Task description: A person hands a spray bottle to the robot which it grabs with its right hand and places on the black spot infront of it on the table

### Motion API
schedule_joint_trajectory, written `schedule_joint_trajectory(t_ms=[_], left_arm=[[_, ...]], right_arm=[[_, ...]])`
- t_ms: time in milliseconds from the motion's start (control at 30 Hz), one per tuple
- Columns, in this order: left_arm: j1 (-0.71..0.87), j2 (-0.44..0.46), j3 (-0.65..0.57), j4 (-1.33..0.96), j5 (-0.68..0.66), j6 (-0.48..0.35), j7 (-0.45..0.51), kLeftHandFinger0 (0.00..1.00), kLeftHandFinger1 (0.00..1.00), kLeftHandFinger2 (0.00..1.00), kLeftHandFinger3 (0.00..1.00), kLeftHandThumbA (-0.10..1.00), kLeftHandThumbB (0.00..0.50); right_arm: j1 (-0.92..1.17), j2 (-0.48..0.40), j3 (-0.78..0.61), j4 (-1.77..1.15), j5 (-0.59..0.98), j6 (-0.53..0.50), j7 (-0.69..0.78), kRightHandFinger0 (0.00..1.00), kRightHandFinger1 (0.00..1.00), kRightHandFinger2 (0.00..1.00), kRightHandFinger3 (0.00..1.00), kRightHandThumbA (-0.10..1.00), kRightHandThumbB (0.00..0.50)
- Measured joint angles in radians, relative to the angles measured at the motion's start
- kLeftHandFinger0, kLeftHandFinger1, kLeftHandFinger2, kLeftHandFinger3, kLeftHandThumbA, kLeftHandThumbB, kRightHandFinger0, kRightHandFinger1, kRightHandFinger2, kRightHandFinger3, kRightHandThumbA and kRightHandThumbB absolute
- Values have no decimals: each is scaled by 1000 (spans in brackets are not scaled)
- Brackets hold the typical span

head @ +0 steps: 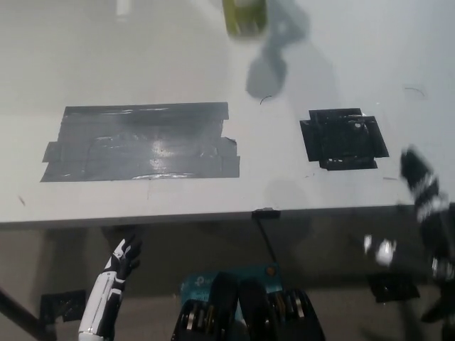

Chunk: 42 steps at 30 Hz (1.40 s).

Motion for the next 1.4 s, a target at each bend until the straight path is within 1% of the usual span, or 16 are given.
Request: schedule_joint_trajectory(t_ms=[33, 100, 167, 267, 467, 500, 533, 567, 667, 767, 833, 967, 1033, 1133, 1233, 1400], left_arm=[[2, -1, 0, 0, 0, 0, 0, 1000, 1000, 1000, 1000, 1000, 66], [5, -1, -1, 1, -2, -1, 0, 1000, 1000, 1000, 1000, 1000, 67], [9, -1, -1, 3, -5, -2, 0, 1000, 1000, 1000, 1000, 1000, 65], [13, -3, -1, 4, -8, -1, 0, 1000, 1000, 1000, 1000, 1000, 38], [16, -11, -2, 4, -10, -1, -4, 1000, 1000, 1000, 1000, 1000, 26], [16, -12, -2, 4, -10, -1, -5, 1000, 1000, 1000, 1000, 1000, 20], [16, -12, -2, 4, -10, -1, -7, 1000, 1000, 1000, 1000, 1000, 15], [16, -11, -2, 4, -10, -1, -9, 1000, 1000, 1000, 1000, 1000, 8], [16, -11, -2, 4, -10, -1, -11, 1000, 1000, 1000, 1000, 1000, 0], [16, -12, -3, 4, -10, -1, -13, 1000, 1000, 1000, 1000, 1000, 20], [16, -12, -3, 6, -10, -1, -13, 1000, 1000, 1000, 1000, 1000, 17], [16, -12, -4, 6, -9, -1, -14, 1000, 1000, 1000, 1000, 1000, 0], [16, -12, -4, 6, -8, -1, -14, 1000, 1000, 1000, 1000, 1000, 0], [16, -12, -3, 6, -8, -1, -14, 1000, 1000, 1000, 1000, 1000, 33], [15, -12, -4, 6, -8, 0, -14, 1000, 1000, 1000, 1000, 1000, 0], [14, -12, -4, 6, -8, -1, -15, 1000, 1000, 1000, 1000, 1000, 8]], right_arm=[[-53, -4, -3, 9, 8, 28, 1, 1000, 1000, 1000, 1000, 1000, 276], [-135, -15, -5, 25, 21, 73, 7, 1000, 1000, 1000, 1000, 1000, 299], [-200, -29, -3, 69, 31, 115, 16, 1000, 1000, 1000, 1000, 1000, 370], [-297, -55, 0, 162, 36, 173, 29, 1000, 1000, 1000, 1000, 1000, 400], [-473, -71, 22, 389, 32, 256, 45, 1000, 1000, 1000, 1000, 1000, 395], [-480, -71, 23, 396, 32, 258, 47, 1000, 1000, 1000, 1000, 1000, 414], [-505, -70, 31, 436, 32, 268, 51, 1000, 1000, 1000, 1000, 1000, 383], [-525, -65, 34, 470, 33, 276, 54, 1000, 1000, 1000, 1000, 1000, 430], [-573, -42, 35, 552, 37, 301, 56, 1000, 1000, 1000, 1000, 1000, 421], [-605, -15, 40, 612, 36, 323, 54, 1000, 1000, 1000, 1000, 1000, 486], [-629, 11, 42, 658, 35, 334, 50, 1000, 1000, 1000, 1000, 1000, 500], [-677, 61, 42, 754, 35, 347, 42, 1000, 1000, 1000, 1000, 1000, 487], [-699, 76, 42, 798, 34, 348, 37, 1000, 1000, 1000, 1000, 1000, 500], [-738, 90, 42, 882, 29, 348, 29, 1000, 1000, 1000, 1000, 1000, 497], [-773, 97, 43, 957, 23, 344, 23, 1000, 1000, 1000, 1000, 1000, 493], [-817, 98, 53, 1042, 9, 338, 10, 1000, 1000, 1000, 1000, 1000, 500]])
